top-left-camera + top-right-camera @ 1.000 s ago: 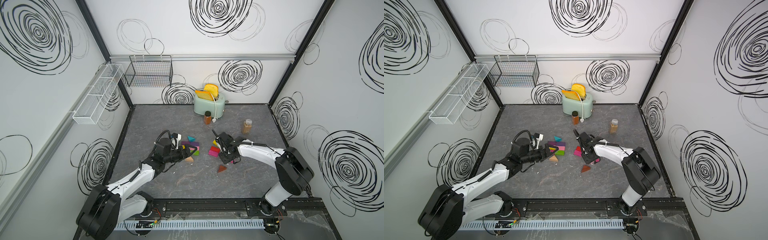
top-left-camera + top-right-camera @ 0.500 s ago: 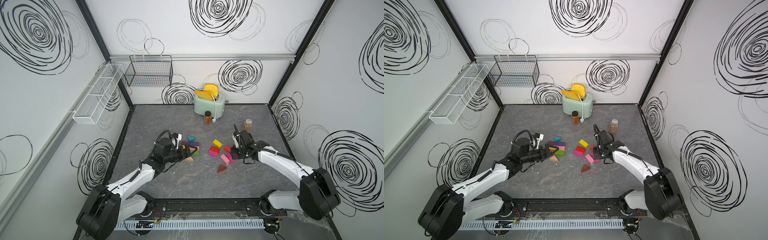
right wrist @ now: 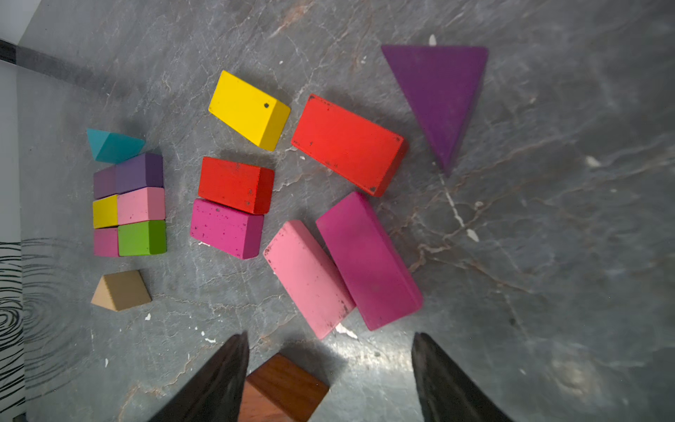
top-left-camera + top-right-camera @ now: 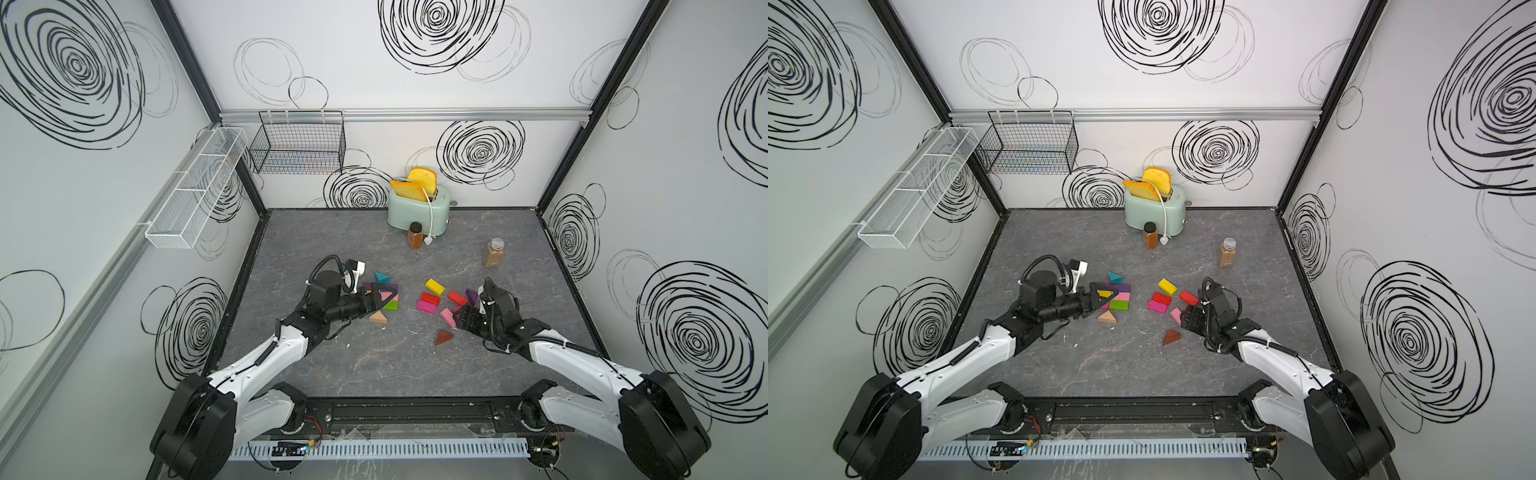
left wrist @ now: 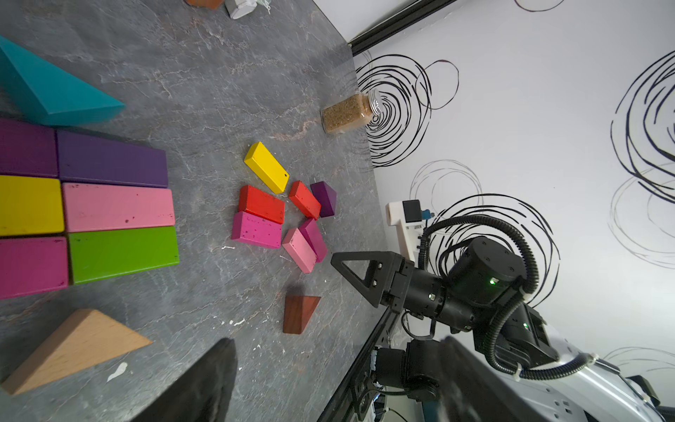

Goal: Assemble a piece of candy with building blocks
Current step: Assemble the building block at the center of the board.

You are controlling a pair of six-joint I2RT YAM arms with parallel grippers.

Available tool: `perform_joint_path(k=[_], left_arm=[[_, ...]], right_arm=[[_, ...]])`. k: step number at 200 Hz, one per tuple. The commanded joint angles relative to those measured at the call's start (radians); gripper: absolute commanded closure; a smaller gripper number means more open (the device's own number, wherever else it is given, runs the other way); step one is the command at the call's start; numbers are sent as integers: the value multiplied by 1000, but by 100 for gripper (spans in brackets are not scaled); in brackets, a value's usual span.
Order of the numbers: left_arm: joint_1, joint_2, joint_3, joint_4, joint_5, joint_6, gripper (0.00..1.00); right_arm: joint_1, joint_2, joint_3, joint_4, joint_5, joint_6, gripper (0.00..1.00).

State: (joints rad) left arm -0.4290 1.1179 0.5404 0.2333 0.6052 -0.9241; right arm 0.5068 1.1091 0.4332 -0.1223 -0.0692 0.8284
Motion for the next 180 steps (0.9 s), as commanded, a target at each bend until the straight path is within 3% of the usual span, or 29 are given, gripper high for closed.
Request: perform_joint_path(k=[1,109,180], left_arm=[[12,-18,-3,40,-2,-8,10],[15,12,14,36,-14,2,10],[25,25,1,34,-15,12,10]], right_arm=[[-10,22,-15,57,-37,36,27],[-79,117,-35,133,-77,-21,28],[-122,310,88,186,-159,-124,32]])
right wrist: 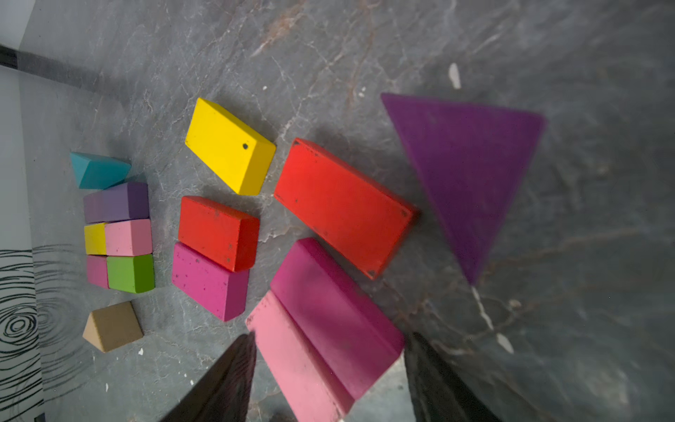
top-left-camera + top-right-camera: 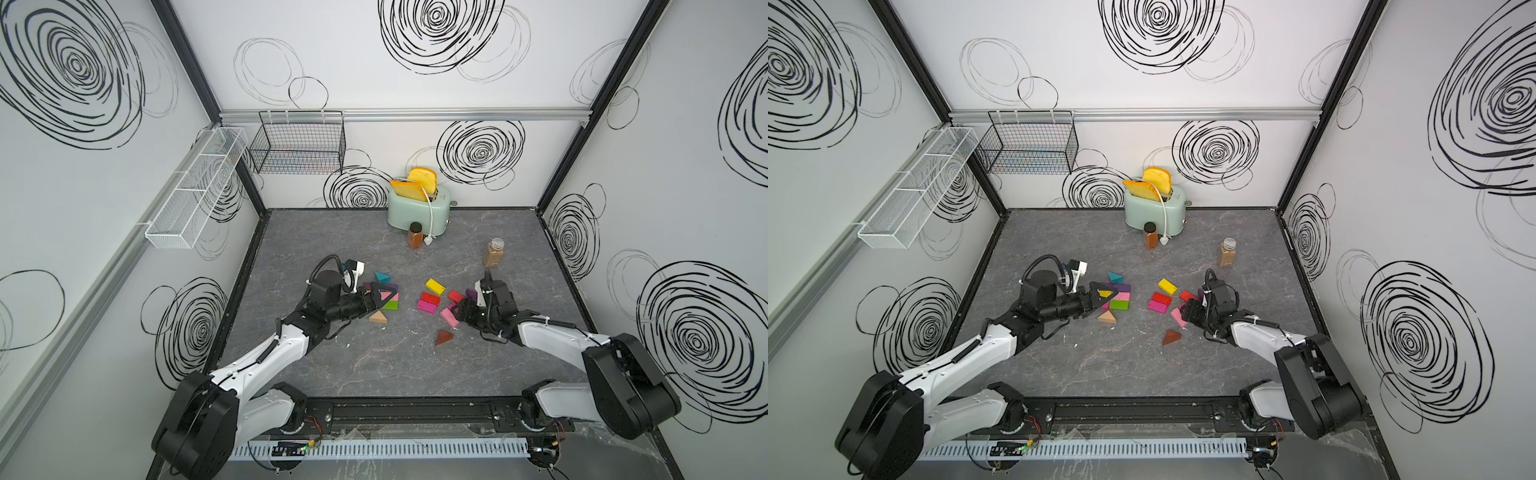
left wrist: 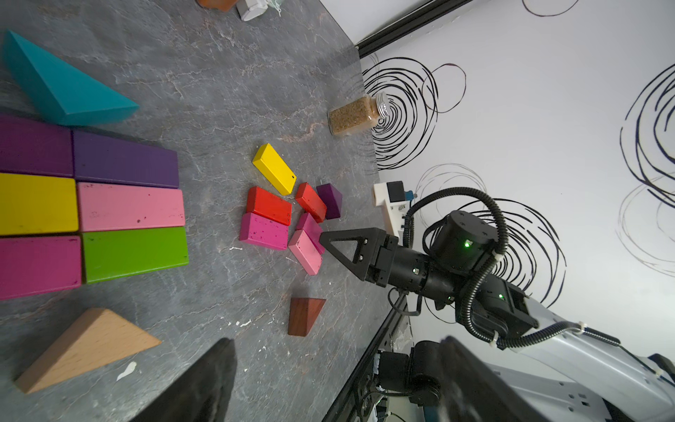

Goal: Assemble a piece of candy with building blocks
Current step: Assemble the building block at the center of the board, then adjust the building block at the center of the board.

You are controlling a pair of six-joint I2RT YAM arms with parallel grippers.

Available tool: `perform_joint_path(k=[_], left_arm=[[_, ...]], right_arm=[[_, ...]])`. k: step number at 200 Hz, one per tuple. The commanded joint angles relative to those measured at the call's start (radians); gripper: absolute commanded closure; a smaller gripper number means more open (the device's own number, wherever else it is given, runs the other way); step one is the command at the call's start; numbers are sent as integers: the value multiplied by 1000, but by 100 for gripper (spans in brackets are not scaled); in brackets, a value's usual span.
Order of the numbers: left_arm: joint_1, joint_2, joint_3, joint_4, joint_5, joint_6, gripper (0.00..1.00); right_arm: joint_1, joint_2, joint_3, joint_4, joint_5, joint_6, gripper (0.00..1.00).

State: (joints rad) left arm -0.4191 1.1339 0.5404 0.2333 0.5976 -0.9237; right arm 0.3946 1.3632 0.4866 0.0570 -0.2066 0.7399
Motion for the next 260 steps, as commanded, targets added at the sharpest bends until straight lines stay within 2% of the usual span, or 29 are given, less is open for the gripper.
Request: perform_joint_path(k=[1,39,97,124,154,175,201,239,260], left_arm=[[15,9,1,33,-7,11,10],[23,13,0,23,-9,20,9],[28,11,-29,33,-12,22,10],[26,8,-33,41,-11,18,10],[27,-11,-28,13,-19,28,9],[29,-18,-31,2,-22,32,10],[30,-17,-49,19,-22,24,10],[34,-16,-61,23,-13,29,9],[37,-21,-57,17,-6,34,10]], right_arm=[[-10,58,36,7,-22,-36,32],[-23,107,78,-7,-23,-83,32],[-49,-2,98,-182,41,-212,29],[-117,59,130,-184,-43,-289,28],[-119,157,216,-197,-105,-357,30],[-80,136,255,-259,-55,-387,31],[17,50,272,-388,47,-404,30],[160,-33,199,-455,126,-327,28],[186,10,213,-463,133,-300,28]])
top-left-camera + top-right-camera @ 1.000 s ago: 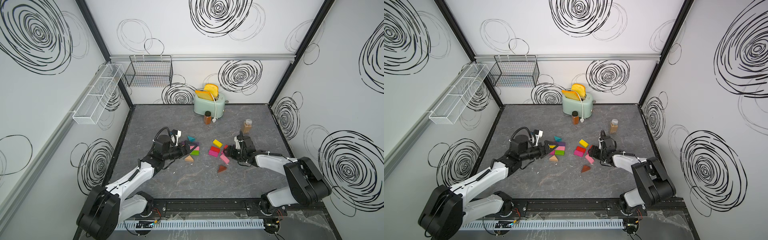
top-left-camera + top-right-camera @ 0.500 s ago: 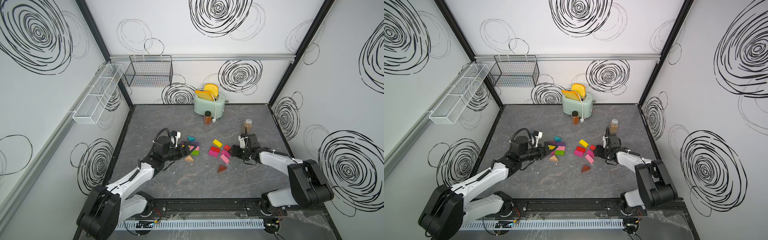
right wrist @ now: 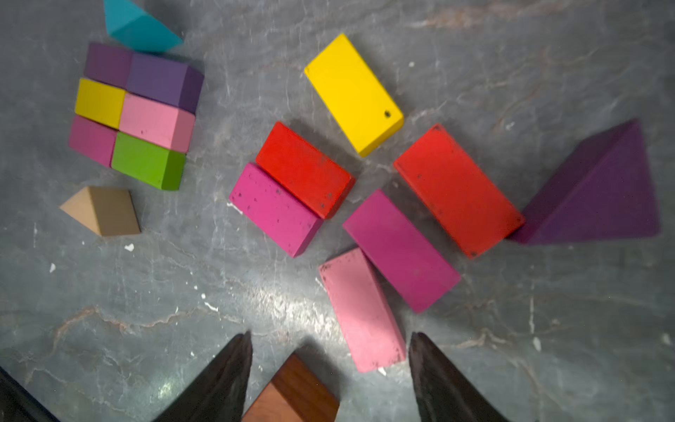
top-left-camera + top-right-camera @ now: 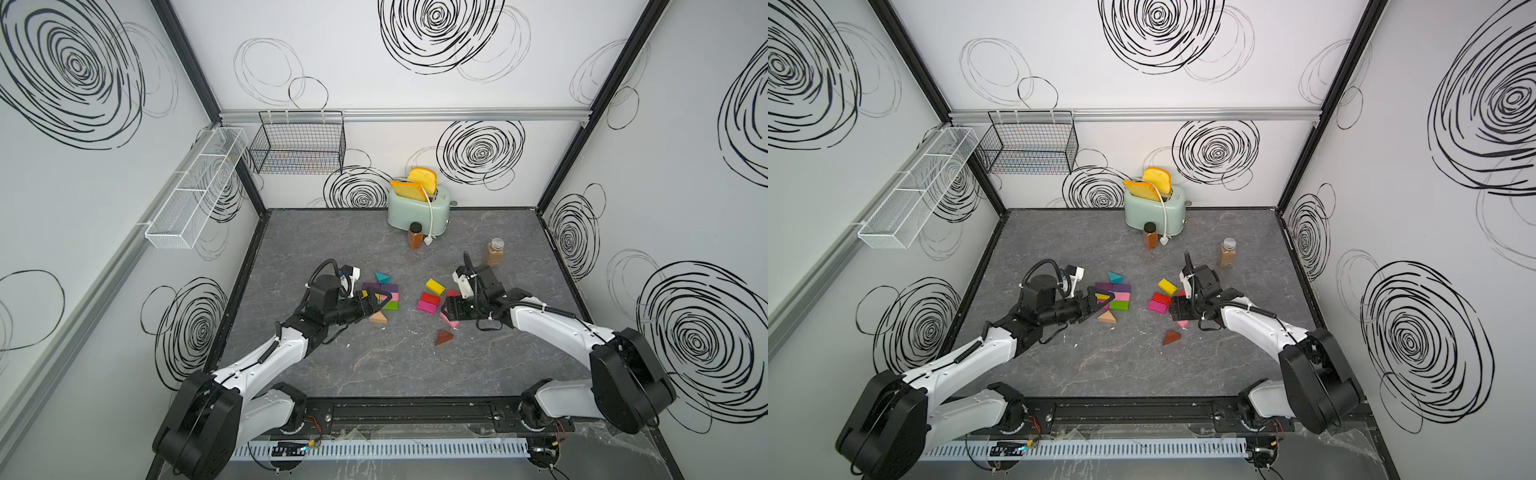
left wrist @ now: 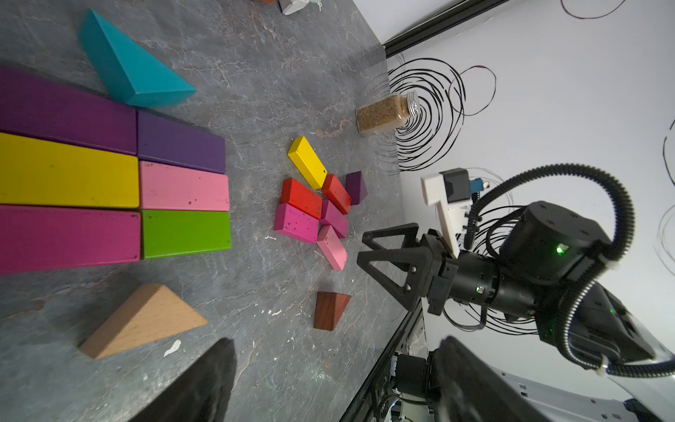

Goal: Assemble a piece of candy with building blocks
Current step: Adjust the building block at the center of the board.

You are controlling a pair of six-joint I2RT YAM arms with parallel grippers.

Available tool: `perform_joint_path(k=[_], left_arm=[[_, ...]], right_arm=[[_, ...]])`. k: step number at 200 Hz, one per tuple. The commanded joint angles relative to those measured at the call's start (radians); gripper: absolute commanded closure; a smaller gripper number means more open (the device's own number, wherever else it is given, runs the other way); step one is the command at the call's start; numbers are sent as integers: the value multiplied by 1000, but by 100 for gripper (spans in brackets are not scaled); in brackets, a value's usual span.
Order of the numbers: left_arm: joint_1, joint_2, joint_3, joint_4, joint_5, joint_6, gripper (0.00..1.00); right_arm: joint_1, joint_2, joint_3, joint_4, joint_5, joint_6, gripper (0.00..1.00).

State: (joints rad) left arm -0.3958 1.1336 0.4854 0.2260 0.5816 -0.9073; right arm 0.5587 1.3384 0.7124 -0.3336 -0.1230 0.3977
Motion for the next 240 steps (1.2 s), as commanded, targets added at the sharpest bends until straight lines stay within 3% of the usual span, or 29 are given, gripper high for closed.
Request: perform_joint_path(k=[1,99,131,240], left_arm=[[13,-21,-2,24,11,18,9],[19,-41,22,48,63,10,9],[18,-48,28,48,65,5,9],[18,-34,32,49,50,-1,9]], right_arm=[[22,38,-11,-70,49,43,28],[145,146,16,-104,162,132,45],[119,177,15,-66,158,115,50],[-14,198,19,-4,151,46,52]])
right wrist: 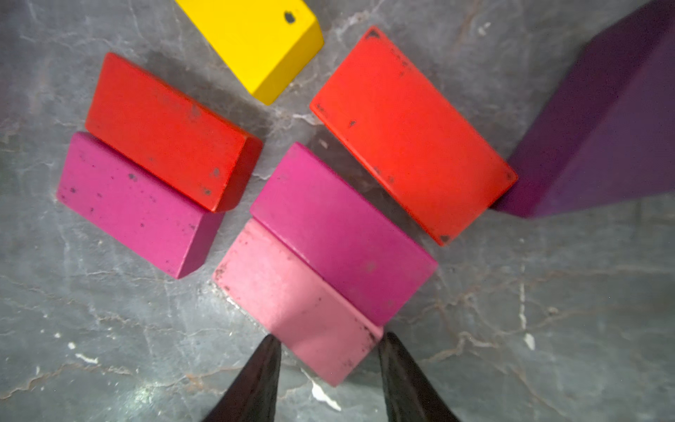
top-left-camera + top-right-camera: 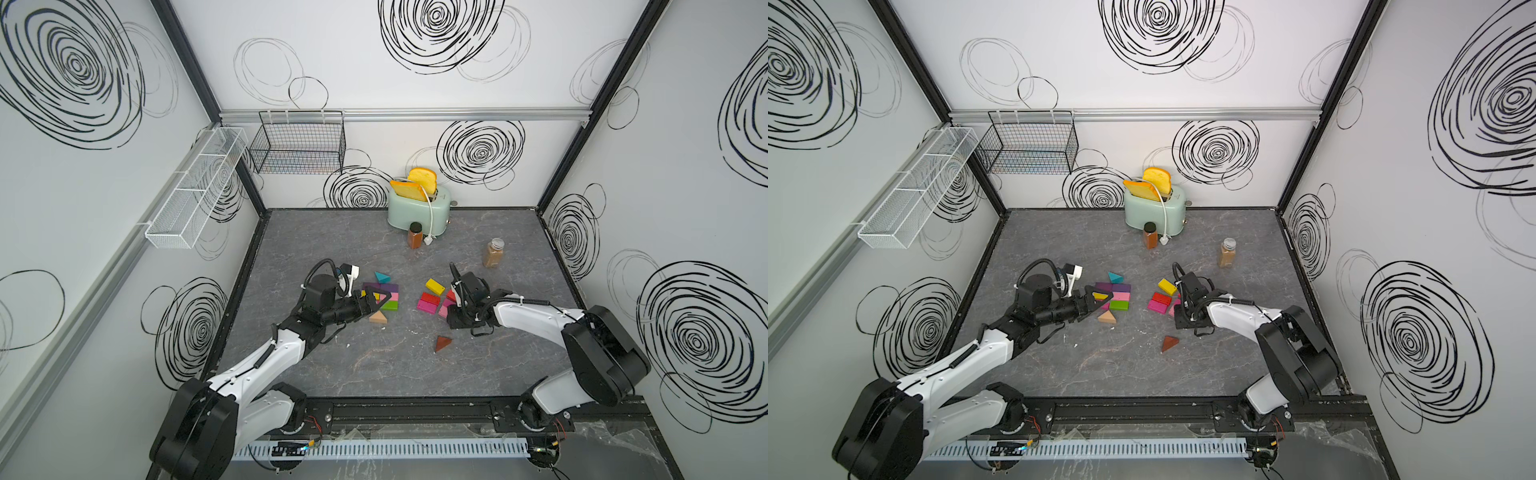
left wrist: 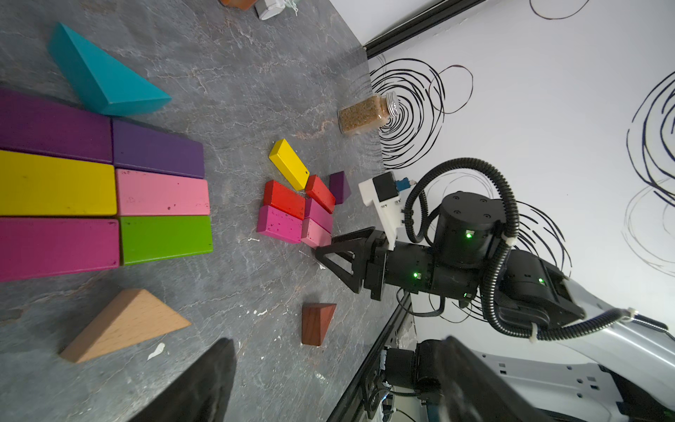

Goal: Assemble a piece of candy with building blocks
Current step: Adjust the building block at the center of the board, then adjust the building blocks at the center of the board.

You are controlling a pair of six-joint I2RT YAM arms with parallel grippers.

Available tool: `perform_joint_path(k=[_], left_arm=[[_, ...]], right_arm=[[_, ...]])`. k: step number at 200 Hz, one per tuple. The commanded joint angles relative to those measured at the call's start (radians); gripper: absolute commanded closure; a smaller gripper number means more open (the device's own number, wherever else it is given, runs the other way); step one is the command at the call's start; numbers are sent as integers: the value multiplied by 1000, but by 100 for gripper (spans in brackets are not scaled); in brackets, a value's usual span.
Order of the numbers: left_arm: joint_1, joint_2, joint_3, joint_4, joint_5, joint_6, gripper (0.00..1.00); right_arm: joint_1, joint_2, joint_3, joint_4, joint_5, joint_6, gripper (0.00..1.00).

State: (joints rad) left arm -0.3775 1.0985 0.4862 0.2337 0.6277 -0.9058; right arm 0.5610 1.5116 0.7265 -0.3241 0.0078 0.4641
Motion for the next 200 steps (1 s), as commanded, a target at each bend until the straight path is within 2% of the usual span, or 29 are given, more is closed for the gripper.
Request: perform_joint_path(k=[1,69,104,117,139,160,178,200], left_arm=[[0,1,31,42,3,-2,9],[1,3,27,44,4,0,9],[2,0,29,35,7,6,9],[-1,-1,29,26,7,14,9],[-13,1,55,-33,-6,62,9],[-68,13,107,-128,-61,120,9],[-133,39,119,-127,-102,95,9],[-250,94,133,-96,-185,50,9]], right_arm=[[-16,25,5,-13,20,-20,52],[-25,47,7,14,21,-24,53],[-13,-1,15,-31,36,-21,51],[18,-39,33,-80,67,-18,47],[78,-120,85,-185,112,-2,33],[97,-206,149,-259,144,2,26],[46,-257,188,-247,154,-41,19],[-112,-190,270,-178,32,-186,15]])
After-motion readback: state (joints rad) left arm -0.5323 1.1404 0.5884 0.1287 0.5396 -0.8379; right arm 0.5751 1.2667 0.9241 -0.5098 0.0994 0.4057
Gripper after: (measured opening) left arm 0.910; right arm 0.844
